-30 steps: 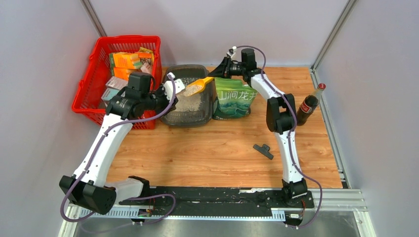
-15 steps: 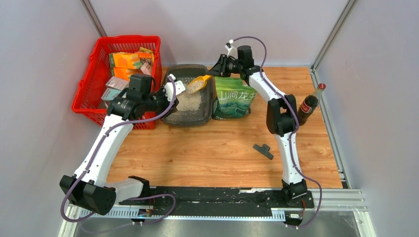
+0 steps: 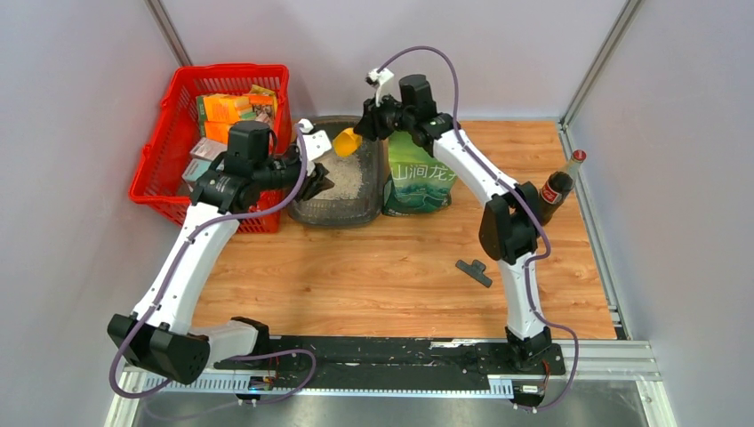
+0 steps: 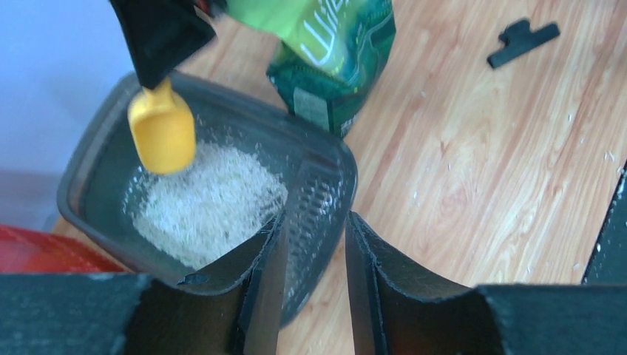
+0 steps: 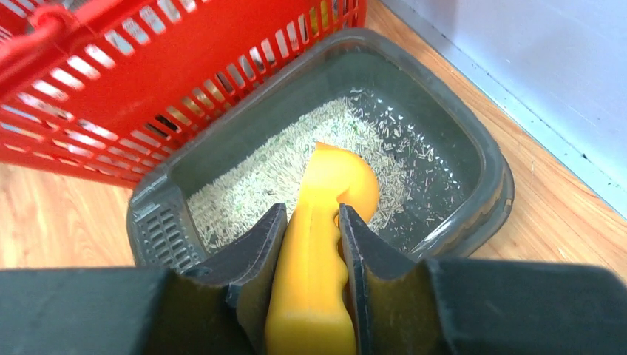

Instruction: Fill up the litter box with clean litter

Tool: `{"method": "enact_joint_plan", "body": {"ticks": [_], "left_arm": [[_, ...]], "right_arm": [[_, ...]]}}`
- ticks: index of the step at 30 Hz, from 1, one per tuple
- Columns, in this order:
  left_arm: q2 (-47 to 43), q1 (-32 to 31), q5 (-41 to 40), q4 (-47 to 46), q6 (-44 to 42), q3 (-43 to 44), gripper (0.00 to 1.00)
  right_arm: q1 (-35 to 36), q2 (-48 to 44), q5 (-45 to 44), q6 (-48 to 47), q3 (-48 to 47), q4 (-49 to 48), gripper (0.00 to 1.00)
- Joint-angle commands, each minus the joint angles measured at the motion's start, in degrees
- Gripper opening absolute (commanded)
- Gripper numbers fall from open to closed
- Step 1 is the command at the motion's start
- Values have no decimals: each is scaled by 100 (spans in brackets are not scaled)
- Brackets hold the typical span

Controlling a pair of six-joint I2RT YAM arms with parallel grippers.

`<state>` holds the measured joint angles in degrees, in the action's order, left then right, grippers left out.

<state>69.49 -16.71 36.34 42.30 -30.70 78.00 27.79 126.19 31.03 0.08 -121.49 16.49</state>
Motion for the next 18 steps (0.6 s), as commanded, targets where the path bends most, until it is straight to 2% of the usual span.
{"method": "enact_joint_plan", "body": {"ticks": [1, 4, 7, 11, 15, 18], "left_arm": [[116, 27, 646, -1082, 652, 67, 43], [362, -34, 699, -1873, 1232, 23, 43], [784, -165, 700, -2453, 1452, 285, 43], [1706, -333, 831, -2464, 2119, 1163, 44], [2873, -421, 735, -2376, 2279, 2095, 53], [3629, -430, 752, -2209, 2401, 2877, 63]], "right_arm": [[174, -472, -729, -1053, -138, 372, 0], [113, -718, -1361, -747, -252, 171, 0], [-221, -1008, -1388, -125, -542, 65, 0], [-817, -1421, -951, 150, -797, 38, 1], [-1433, -1834, -433, 361, -569, 161, 4], [-1820, -2326, -238, 143, -174, 678, 0]]}}
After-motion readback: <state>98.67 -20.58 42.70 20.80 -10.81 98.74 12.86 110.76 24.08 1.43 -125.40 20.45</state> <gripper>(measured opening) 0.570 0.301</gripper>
